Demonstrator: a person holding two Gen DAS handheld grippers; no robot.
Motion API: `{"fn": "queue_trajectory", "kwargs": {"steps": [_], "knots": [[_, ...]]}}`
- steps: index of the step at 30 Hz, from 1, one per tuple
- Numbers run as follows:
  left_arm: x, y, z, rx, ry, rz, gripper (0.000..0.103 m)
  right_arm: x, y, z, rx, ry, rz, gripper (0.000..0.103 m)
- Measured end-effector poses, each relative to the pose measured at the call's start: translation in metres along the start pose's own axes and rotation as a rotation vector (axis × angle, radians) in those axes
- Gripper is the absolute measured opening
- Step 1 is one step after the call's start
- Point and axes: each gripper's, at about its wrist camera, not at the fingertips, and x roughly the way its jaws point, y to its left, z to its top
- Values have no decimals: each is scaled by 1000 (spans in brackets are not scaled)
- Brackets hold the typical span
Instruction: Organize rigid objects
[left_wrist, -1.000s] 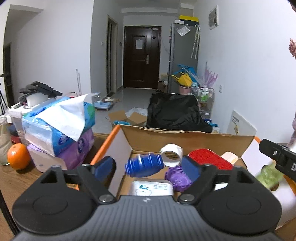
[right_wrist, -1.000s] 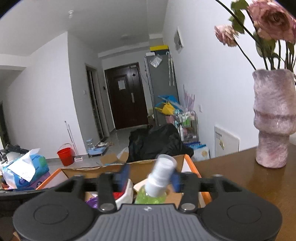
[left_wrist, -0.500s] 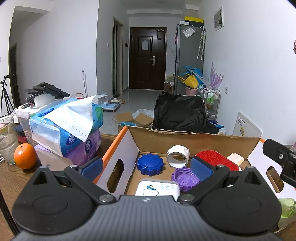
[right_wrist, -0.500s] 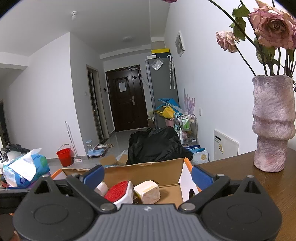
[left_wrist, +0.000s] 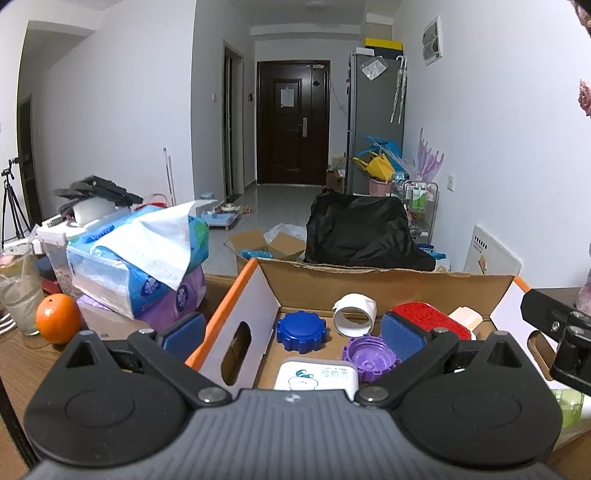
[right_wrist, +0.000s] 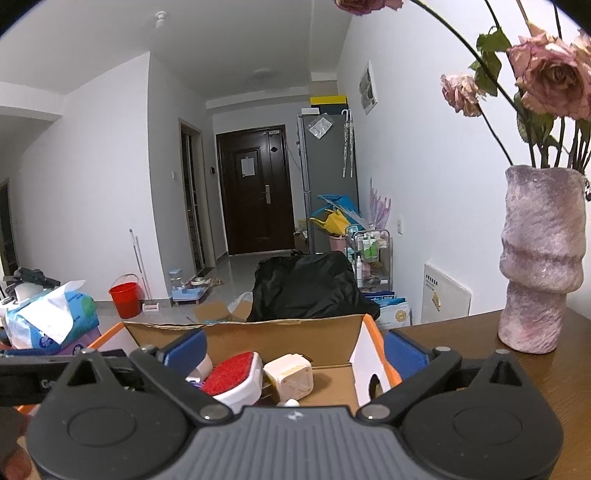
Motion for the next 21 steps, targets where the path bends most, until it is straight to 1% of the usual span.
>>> {"fn": "queue_trajectory", "kwargs": {"steps": [13, 21], "knots": [[-37, 6, -2, 26, -40, -30, 103, -29, -4, 5, -30, 2, -25, 103], [-72, 12, -5, 37, -60, -60, 103, -59, -9, 6, -42, 2, -29, 103]]}}
